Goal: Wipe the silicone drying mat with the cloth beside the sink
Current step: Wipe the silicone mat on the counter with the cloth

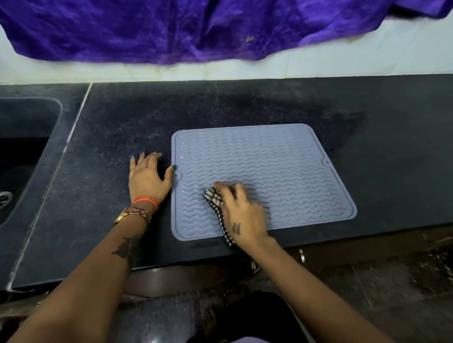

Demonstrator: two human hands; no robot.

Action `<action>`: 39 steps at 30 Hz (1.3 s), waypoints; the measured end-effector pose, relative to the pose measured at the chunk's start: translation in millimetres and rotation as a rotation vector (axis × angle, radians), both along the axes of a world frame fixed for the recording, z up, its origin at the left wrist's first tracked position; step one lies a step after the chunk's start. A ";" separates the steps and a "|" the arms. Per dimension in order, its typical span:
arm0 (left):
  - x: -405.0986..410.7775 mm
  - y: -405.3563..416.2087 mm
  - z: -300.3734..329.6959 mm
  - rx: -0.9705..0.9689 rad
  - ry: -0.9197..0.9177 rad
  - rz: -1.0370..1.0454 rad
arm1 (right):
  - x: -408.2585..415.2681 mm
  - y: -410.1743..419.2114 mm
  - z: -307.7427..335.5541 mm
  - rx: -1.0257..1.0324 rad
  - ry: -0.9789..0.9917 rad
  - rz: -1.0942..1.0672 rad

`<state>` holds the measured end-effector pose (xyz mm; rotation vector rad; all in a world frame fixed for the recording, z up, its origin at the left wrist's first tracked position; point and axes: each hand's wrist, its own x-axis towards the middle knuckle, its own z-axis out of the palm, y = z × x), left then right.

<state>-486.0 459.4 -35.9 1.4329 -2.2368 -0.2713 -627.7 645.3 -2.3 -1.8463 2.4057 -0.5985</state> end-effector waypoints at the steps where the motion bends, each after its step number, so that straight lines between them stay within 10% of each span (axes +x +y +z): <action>1: 0.4 0.0 -0.4 -0.005 -0.008 0.000 | -1.1 3.2 -3.0 0.020 0.020 -0.009; 10: 2.7 -2.6 -4.3 -0.010 -0.029 -0.008 | -72.0 40.9 -7.8 -0.119 0.218 -0.145; 16: 1.3 -2.1 -1.3 0.008 -0.037 -0.010 | -125.9 56.7 -4.1 0.004 0.036 -0.302; 20: -4.8 -0.6 3.9 0.047 0.023 0.004 | -131.8 51.8 9.7 -0.264 -0.197 -0.468; 29: -51.9 20.2 10.7 0.090 0.020 -0.173 | -72.0 35.2 -2.5 0.039 -0.029 0.131; 39: -53.3 23.3 0.3 0.071 -0.115 -0.206 | -131.4 59.9 2.4 -0.050 -0.110 -0.012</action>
